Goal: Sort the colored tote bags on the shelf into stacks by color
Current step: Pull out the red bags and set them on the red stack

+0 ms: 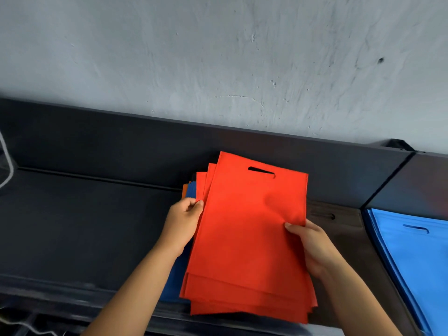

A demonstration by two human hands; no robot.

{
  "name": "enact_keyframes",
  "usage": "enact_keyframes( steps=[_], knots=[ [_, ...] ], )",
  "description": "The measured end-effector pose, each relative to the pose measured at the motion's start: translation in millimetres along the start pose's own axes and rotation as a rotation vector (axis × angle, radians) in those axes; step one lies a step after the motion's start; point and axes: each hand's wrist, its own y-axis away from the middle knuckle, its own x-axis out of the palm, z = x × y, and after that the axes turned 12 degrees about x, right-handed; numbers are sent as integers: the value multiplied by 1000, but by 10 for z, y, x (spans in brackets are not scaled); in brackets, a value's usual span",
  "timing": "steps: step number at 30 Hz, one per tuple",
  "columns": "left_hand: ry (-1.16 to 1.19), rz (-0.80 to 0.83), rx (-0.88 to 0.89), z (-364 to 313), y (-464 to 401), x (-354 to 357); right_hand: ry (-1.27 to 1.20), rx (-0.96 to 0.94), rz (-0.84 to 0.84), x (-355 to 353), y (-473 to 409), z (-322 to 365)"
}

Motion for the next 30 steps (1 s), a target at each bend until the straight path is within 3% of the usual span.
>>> enact_keyframes(
  steps=[6, 9, 17, 23, 30],
  knots=[
    [120, -7, -71, -18, 9, -52, 65, -51, -31, 66, 194, -38],
    [142, 149, -144, 2, 34, -45, 111, -66, -23, 96, 305, -94],
    [150, 222, -37, -26, 106, 87, 236, -99, -76, 78, 534, -200],
    [163, 247, -12, -350, 318, 449, 96, -66, -122, -403, 845, -247],
    [120, 325, 28, -804, 889, 1406, 19, -99, -320, -1403, 1252, -546]
  ],
)
